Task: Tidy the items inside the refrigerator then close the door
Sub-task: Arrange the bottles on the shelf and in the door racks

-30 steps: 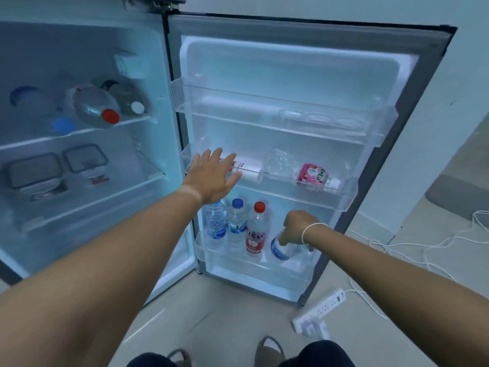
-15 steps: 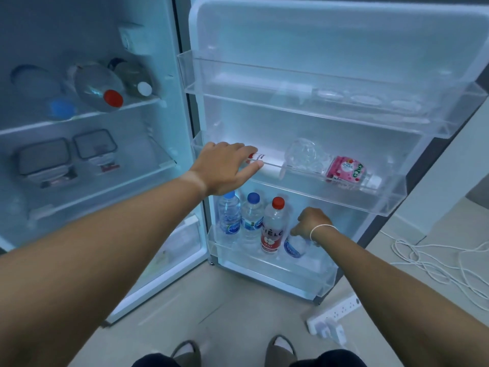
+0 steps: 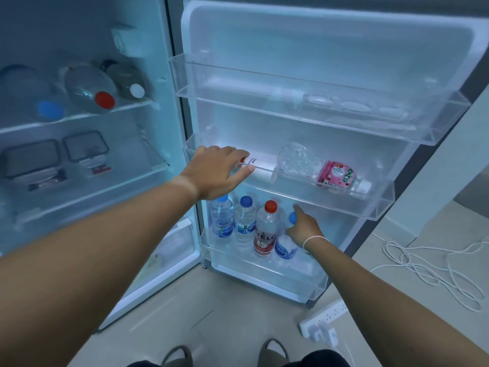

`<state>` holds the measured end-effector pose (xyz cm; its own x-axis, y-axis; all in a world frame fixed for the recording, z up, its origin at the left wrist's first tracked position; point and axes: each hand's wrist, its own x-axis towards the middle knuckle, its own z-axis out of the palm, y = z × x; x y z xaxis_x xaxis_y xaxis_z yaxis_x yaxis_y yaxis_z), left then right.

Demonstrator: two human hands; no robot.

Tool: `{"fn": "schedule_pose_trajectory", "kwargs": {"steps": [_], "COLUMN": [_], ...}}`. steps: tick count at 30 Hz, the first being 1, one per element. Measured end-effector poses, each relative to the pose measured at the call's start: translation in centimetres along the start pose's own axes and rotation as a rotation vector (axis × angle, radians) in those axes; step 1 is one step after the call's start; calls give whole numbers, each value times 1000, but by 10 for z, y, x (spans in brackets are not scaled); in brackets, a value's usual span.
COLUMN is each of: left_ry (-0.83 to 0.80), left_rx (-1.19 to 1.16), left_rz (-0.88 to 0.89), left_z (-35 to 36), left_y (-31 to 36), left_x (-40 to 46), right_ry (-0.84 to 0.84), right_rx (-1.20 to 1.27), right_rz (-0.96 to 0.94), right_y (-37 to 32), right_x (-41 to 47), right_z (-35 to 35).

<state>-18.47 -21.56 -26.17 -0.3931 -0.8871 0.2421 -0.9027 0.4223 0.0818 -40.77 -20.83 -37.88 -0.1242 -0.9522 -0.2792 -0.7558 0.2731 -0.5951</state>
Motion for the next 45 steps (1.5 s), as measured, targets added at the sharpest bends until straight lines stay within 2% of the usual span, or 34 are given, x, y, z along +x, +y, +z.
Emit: {"fn": "schedule_pose_trajectory", "kwargs": {"steps": [3,7,9,11,14,18,20,25,31,38,45], "left_ry": [-39,-70,-79,-103,-128,-146,-151,-148,-155,-143,-148], "left_rx": [2,10,8,-7,-42,-37,-36,-43,-45,-42,-35], "left_rz": [-15,-36,-43,-55,-95,-123,-131,-137,-136,-140,-136], "left_z": [-2,-4,-5,-6,-9,-10,-10,-8,-7,-7,-7], "left_y": [1,1,2,3,6,7,8,6,6,6,5], "left_x": [0,0,1,0,0,3,4,6,7,7,5], "right_ry": [-3,-139,-174,-155,31,447,488,228,192,368,408], "right_rx": [-198,-407,-427,-318,-164,-125,-217,-354,-448,-44,367], "right_rz": [-36,-111,-202,-320,-489,-628,-536,-119,-58,-200,-328], "right_y": [-9,-30,-43,-56,-70,-74,-71,-52,-53,-36,-25], "right_x": [-18,-55,-78,-100,-127,-128,-111,-70,-51,-63,-81], "right_z": [-8,-30,-49,-69,-100,-130,-138,-144,-147,-136,-139]}}
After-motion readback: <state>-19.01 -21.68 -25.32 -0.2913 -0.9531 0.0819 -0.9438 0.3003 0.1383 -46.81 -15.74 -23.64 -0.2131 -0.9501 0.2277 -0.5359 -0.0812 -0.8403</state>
